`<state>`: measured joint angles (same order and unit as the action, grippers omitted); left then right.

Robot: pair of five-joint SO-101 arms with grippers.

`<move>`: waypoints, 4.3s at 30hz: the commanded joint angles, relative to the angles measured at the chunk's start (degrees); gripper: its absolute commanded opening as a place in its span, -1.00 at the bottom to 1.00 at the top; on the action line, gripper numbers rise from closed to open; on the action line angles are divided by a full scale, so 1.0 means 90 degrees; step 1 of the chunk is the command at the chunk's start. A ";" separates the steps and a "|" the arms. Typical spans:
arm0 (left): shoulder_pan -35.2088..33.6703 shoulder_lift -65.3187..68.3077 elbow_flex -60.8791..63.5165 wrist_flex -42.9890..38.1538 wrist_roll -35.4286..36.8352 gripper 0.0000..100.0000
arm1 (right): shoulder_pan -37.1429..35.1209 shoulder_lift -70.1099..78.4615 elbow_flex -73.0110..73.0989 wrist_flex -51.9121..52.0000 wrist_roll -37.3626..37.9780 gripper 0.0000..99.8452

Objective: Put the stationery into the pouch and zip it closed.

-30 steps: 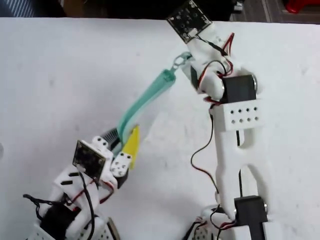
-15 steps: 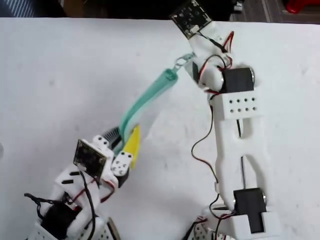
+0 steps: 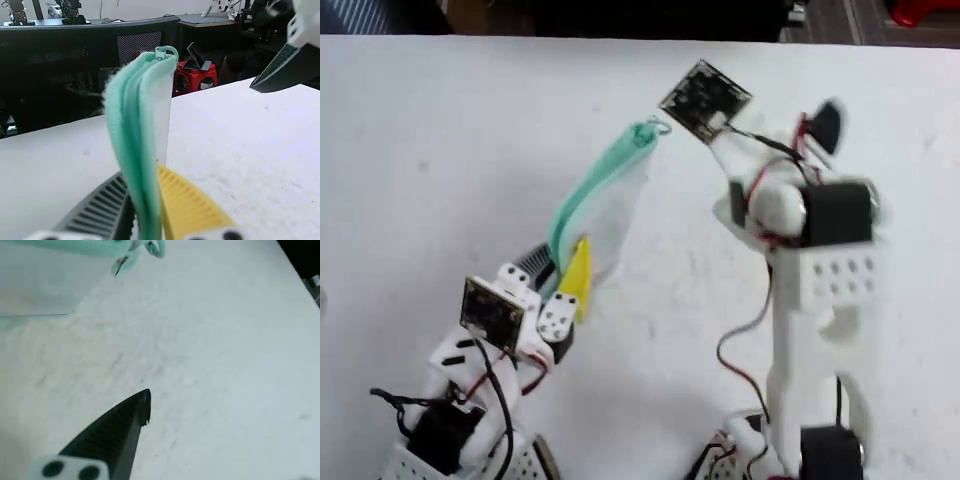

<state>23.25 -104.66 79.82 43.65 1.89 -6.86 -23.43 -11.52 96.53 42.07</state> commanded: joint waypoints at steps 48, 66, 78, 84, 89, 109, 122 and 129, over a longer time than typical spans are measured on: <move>0.0171 1.2020 -0.5988 -0.3624 -0.4357 -0.95 | 0.1880 -0.5954 0.9143 -0.5211 -0.3087 0.58; 0.1245 1.0926 -0.5910 0.0694 -0.2335 -0.38 | 0.1910 -0.5954 0.9172 -0.5182 -0.3155 0.58; 0.1070 0.9675 -0.7453 0.3282 -0.2286 -0.52 | 0.1871 -0.6012 0.9280 -0.5172 -0.2061 0.58; 0.0679 0.7878 -0.8361 0.4317 -0.2335 -0.61 | 0.1871 -0.6413 0.9475 -0.5172 -0.1377 0.58; -0.0630 0.6706 -0.8576 0.4581 -0.2335 -0.61 | 0.1871 -0.7536 0.9963 -0.5211 -0.0860 0.58; -0.3482 -0.0220 -0.5841 0.3966 -0.3516 -0.61 | 0.0962 -0.8884 0.8811 -0.5162 -0.0342 0.58; -0.3512 0.0034 -0.2276 0.2833 -0.1602 -0.60 | -0.1089 -0.8884 0.7521 -0.3375 -0.1426 0.58; -0.3492 0.0034 -0.0254 0.1993 -0.1582 -0.60 | -0.1148 -0.8874 0.7570 -0.3111 -0.1426 0.58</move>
<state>-8.04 -104.13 73.41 65.27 -13.14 -16.53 -103.69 58.20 68.31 29.85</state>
